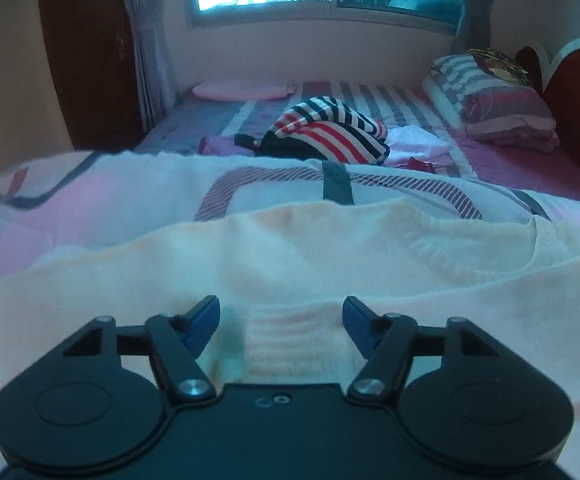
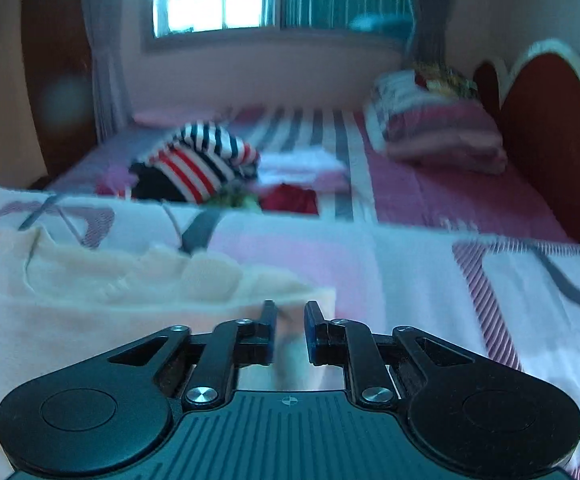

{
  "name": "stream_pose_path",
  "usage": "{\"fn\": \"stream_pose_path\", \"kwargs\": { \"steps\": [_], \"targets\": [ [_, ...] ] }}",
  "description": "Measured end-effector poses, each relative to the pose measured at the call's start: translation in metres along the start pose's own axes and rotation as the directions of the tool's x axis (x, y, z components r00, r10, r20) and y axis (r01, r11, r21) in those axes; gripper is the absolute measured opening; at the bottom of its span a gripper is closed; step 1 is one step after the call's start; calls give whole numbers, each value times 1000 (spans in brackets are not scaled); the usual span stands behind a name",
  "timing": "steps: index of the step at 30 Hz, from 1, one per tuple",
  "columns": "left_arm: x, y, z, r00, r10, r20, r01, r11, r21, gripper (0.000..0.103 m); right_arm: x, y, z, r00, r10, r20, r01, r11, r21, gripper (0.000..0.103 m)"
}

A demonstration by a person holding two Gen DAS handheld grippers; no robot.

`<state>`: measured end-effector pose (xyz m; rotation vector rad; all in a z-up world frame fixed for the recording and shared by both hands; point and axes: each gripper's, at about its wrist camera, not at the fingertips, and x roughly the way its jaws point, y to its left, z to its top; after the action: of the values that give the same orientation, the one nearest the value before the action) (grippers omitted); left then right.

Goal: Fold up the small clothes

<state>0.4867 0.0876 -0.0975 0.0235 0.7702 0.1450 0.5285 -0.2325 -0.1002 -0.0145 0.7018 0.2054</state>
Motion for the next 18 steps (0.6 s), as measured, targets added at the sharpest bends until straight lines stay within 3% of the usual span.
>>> {"fn": "stream_pose_path", "kwargs": {
  "steps": [2, 3, 4, 5, 7, 10, 12, 15, 17, 18],
  "targets": [
    [13, -3, -2, 999, -6, -38, 6, 1000, 20, 73, 16, -2, -4, 999, -15, -34, 14, 1000, -11, 15],
    [15, -2, -4, 1000, 9, -27, -8, 1000, 25, 85, 18, -2, -3, 1000, -14, -24, 14, 1000, -12, 15],
    [17, 1, -4, 999, 18, -33, -17, 1000, 17, 88, 18, 0, -3, 999, -19, -25, 19, 1000, -20, 15],
    [17, 7, -3, 999, 0, -48, -1, 1000, -11, 88, 18, 1, -2, 999, -24, -31, 23, 999, -26, 15],
    [6, 11, -1, 999, -3, -41, 1, 999, -36, 70, 11, 1, 1, 999, -18, -45, 18, 1000, -11, 15],
    [-14, 11, -10, 1000, -18, -6, 18, 999, -29, 72, -10, 2, -3, 999, -11, -31, 11, 1000, 2, 15],
    [-15, 6, -19, 999, -24, -27, 24, 1000, 2, 73, -19, 5, -11, 998, -3, -61, 3, 1000, 9, 15],
    [-10, 2, -30, 1000, 7, -17, -7, 1000, 10, 82, -20, 12, -26, 997, -12, -76, 9, 999, -35, 15],
    [-12, 4, -26, 999, 6, -32, -7, 1000, -9, 80, -19, 14, -24, 996, -24, -81, 22, 999, -24, 15],
    [-16, 4, -23, 1000, 6, -30, -7, 1000, -7, 71, -21, 15, -23, 996, -28, -85, 27, 1000, -16, 15]
  ]
}}
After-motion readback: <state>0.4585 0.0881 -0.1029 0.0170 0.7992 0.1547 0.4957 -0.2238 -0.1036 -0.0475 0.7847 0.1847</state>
